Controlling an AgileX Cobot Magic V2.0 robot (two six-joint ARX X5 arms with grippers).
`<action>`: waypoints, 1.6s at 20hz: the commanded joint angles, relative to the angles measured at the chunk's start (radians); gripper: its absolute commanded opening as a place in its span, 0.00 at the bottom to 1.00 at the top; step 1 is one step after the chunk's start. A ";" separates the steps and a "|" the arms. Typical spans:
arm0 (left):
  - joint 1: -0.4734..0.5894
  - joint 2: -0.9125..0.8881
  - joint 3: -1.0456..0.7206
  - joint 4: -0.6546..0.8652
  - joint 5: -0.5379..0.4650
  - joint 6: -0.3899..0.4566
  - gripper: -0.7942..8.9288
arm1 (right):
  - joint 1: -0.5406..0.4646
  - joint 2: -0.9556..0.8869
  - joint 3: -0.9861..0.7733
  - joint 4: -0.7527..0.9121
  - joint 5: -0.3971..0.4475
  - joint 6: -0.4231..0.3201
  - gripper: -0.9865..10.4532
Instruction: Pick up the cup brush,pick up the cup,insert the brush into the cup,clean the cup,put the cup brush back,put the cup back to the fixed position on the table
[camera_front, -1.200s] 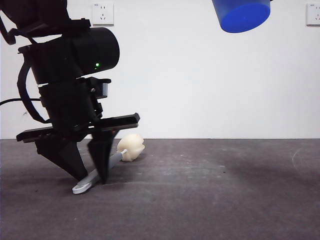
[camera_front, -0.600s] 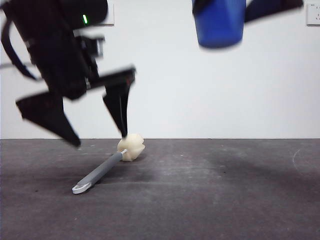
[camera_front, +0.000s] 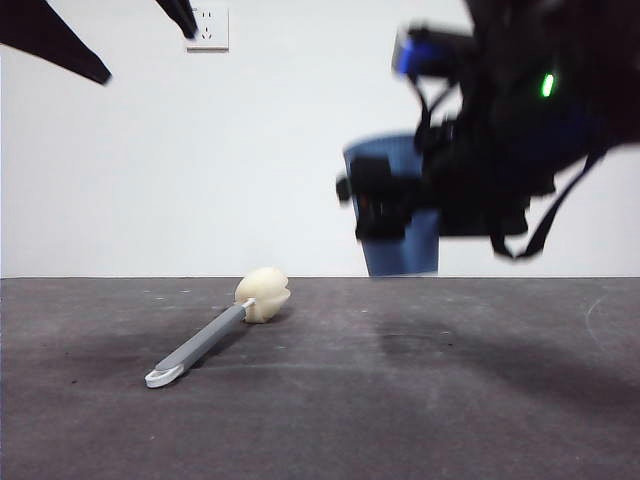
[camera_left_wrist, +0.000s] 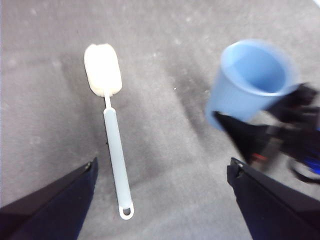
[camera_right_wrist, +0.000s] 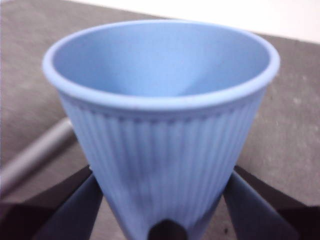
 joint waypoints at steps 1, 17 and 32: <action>-0.004 -0.035 -0.005 -0.030 -0.002 0.028 0.53 | -0.030 0.080 -0.012 0.095 -0.031 -0.012 0.08; -0.004 -0.060 -0.005 -0.055 0.001 0.055 0.53 | -0.179 0.312 -0.001 0.239 -0.204 -0.008 0.08; -0.004 -0.060 -0.005 -0.067 0.001 0.055 0.53 | -0.174 0.189 -0.001 -0.070 -0.249 0.025 0.54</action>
